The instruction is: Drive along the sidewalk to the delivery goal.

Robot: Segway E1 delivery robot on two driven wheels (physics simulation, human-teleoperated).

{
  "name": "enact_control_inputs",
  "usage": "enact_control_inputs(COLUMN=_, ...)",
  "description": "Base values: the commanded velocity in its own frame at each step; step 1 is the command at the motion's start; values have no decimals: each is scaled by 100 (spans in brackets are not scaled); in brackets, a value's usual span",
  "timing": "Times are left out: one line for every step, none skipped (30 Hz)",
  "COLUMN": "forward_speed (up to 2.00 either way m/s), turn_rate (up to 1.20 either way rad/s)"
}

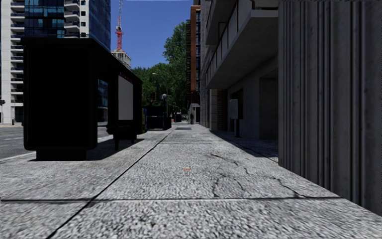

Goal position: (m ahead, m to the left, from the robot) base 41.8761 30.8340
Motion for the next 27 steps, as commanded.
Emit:
enact_control_inputs(forward_speed=200, turn_rate=0)
enact_control_inputs(forward_speed=200, turn_rate=0)
enact_control_inputs(forward_speed=200, turn_rate=0)
enact_control_inputs(forward_speed=200, turn_rate=0)
enact_control_inputs(forward_speed=200, turn_rate=0)
enact_control_inputs(forward_speed=200, turn_rate=0)
enact_control_inputs(forward_speed=200, turn_rate=0)
enact_control_inputs(forward_speed=200, turn_rate=0)
enact_control_inputs(forward_speed=200, turn_rate=0)
enact_control_inputs(forward_speed=200, turn_rate=0)
enact_control_inputs(forward_speed=200, turn_rate=0)
enact_control_inputs(forward_speed=200, turn_rate=0)
enact_control_inputs(forward_speed=200, turn_rate=0)
enact_control_inputs(forward_speed=200, turn_rate=0)
enact_control_inputs(forward_speed=200, turn_rate=0)
enact_control_inputs(forward_speed=200, turn_rate=0)
enact_control_inputs(forward_speed=200, turn_rate=0)
enact_control_inputs(forward_speed=200, turn_rate=0)
enact_control_inputs(forward_speed=200, turn_rate=0)
enact_control_inputs(forward_speed=200, turn_rate=0)
enact_control_inputs(forward_speed=200, turn_rate=3)
enact_control_inputs(forward_speed=200, turn_rate=7)
enact_control_inputs(forward_speed=200, turn_rate=16)
enact_control_inputs(forward_speed=200, turn_rate=19)
enact_control_inputs(forward_speed=200, turn_rate=20)
enact_control_inputs(forward_speed=200, turn_rate=20)
enact_control_inputs(forward_speed=200, turn_rate=13)
